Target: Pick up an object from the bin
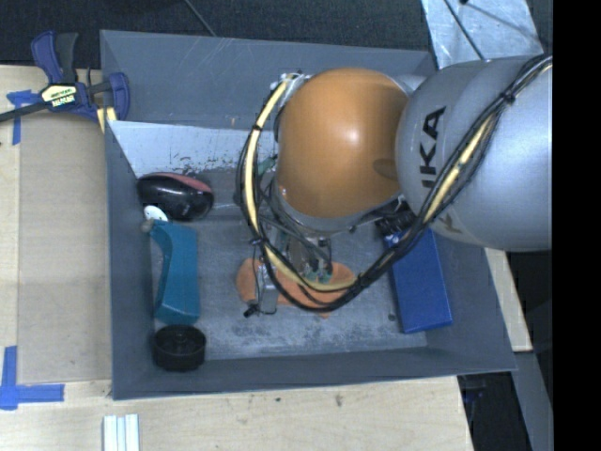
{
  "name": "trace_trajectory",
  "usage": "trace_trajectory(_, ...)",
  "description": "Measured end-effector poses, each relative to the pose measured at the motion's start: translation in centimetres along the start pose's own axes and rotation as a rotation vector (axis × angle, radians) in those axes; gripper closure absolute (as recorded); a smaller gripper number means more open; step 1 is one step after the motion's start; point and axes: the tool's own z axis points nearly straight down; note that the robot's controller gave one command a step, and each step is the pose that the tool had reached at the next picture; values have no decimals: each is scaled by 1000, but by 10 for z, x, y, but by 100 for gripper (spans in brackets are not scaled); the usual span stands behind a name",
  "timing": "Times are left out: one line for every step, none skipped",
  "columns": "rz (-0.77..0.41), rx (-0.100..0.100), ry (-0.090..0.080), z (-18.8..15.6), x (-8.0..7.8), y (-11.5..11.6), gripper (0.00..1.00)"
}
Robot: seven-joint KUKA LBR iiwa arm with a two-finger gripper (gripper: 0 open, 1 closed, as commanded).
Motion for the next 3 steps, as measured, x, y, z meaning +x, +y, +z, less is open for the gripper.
trace_trajectory(3, -2, -8, -5, -2, -1, 0)
trace_trajectory(-11, -4, -12, 24, -17, -40, 0)
trace_trajectory(47, -1, -9, 73, -15, -69, 0)
